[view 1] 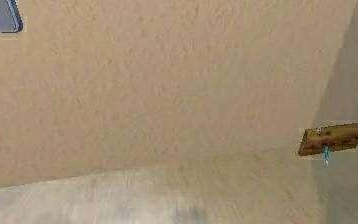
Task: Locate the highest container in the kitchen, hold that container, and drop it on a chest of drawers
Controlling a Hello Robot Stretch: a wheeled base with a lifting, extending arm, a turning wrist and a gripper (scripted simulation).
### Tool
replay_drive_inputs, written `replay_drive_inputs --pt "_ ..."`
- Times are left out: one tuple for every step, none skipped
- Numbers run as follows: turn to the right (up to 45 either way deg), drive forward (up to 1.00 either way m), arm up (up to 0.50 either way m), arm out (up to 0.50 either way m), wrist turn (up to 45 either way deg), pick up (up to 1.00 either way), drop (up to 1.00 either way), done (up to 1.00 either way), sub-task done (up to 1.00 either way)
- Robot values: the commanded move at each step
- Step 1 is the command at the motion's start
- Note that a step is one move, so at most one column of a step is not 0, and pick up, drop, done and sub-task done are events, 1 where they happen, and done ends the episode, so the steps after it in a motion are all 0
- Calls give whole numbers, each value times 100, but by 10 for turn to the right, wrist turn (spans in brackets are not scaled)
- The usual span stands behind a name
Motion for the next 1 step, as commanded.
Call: replay_drive_inputs --pt "330 0 0 0 0 0 0 0 0"
